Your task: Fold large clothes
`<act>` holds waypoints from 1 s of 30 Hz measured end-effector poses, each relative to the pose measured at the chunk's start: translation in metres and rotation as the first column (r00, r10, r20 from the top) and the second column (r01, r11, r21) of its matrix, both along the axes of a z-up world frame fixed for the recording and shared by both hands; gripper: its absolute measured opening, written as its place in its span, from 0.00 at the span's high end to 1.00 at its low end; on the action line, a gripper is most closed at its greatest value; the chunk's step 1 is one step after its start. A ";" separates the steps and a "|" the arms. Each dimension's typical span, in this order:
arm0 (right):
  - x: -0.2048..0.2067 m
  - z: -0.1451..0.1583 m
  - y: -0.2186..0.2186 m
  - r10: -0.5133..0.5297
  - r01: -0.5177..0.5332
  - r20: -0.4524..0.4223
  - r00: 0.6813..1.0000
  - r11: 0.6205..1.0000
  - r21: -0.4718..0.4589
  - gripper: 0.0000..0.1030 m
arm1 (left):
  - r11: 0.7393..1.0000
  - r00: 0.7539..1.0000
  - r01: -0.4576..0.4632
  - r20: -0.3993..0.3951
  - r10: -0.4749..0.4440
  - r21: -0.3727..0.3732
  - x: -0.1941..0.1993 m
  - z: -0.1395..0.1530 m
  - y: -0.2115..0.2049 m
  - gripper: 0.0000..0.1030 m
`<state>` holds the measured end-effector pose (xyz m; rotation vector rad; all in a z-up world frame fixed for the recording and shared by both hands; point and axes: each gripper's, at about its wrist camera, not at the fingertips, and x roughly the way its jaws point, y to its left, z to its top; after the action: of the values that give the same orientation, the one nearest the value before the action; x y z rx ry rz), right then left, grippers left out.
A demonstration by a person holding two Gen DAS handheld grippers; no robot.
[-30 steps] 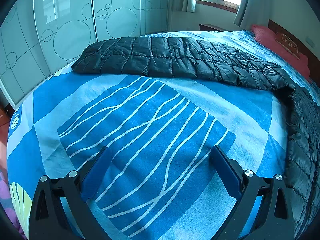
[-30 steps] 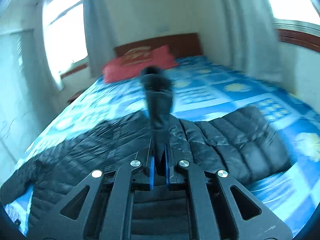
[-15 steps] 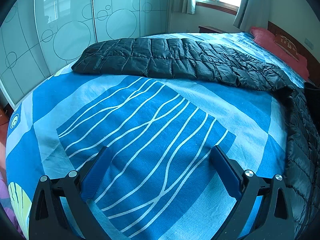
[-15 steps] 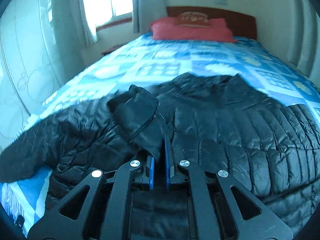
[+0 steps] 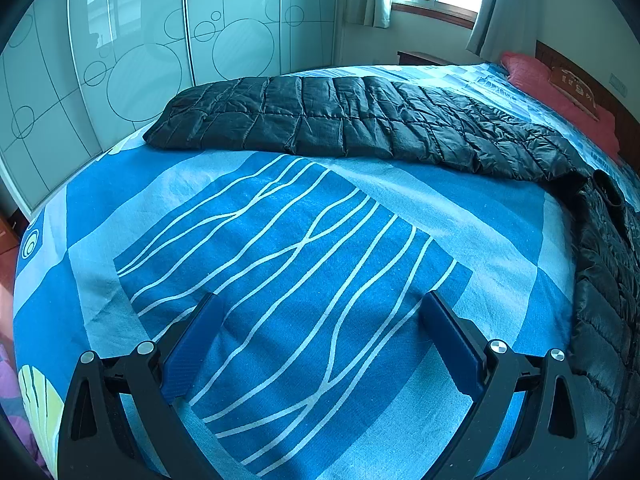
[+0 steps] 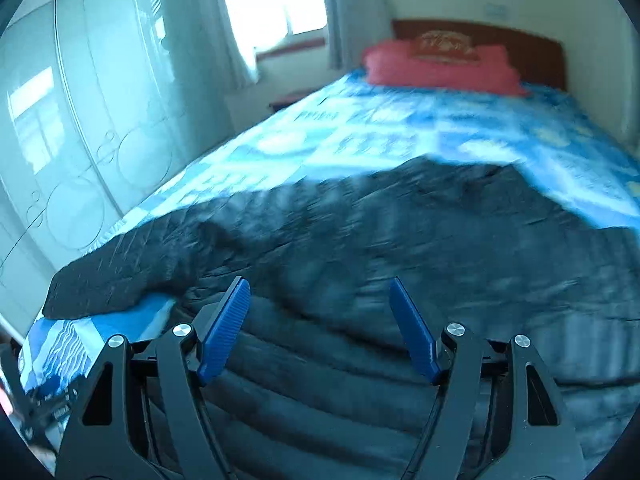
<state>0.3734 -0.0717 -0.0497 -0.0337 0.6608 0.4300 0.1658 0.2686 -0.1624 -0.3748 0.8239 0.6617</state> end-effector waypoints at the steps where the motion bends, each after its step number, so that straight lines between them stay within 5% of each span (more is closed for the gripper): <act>1: 0.004 0.007 -0.031 -0.053 0.053 -0.002 0.999 0.999 0.001 0.52 | 1.000 1.000 0.000 0.000 0.000 0.000 0.000 0.000 0.000 0.04; 5: 0.025 0.014 -0.149 -0.299 0.299 -0.018 0.954 0.954 0.000 0.81 | 1.000 1.000 0.000 -0.001 0.000 0.001 0.000 0.000 0.001 0.04; 7: 0.032 0.009 -0.212 -0.420 0.421 -0.038 0.907 0.907 0.009 0.82 | 1.000 1.000 -0.001 -0.001 0.001 0.000 0.000 0.000 0.002 0.04; 10: 0.038 -0.014 -0.254 -0.469 0.466 -0.076 0.880 0.883 -0.051 0.87 | 1.000 1.000 -0.001 -0.002 0.001 0.002 0.000 0.000 0.001 0.04; 15: 0.046 -0.070 -0.263 -0.427 0.411 -0.181 0.886 0.904 -0.120 0.88 | 1.000 1.000 -0.002 -0.009 0.002 0.008 0.001 -0.001 0.000 0.04; 23: 0.071 -0.034 -0.277 -0.443 0.447 -0.131 0.887 0.895 0.003 0.88 | 1.000 1.000 -0.003 -0.016 0.003 0.016 0.002 -0.001 0.000 0.04; 28: 0.110 -0.070 -0.284 -0.442 0.443 -0.244 0.863 0.895 -0.053 0.87 | 1.000 1.000 -0.005 -0.017 0.005 0.019 0.003 0.000 -0.003 0.04; 30: 0.111 -0.058 -0.282 -0.447 0.448 -0.234 0.863 0.893 -0.054 0.88 | 1.000 1.000 -0.005 -0.016 0.005 0.019 0.003 0.000 -0.002 0.04</act>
<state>0.4848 -0.3532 -0.1081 0.1759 0.8817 -0.0197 0.1685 0.2664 -0.1625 -0.3550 0.8322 0.6771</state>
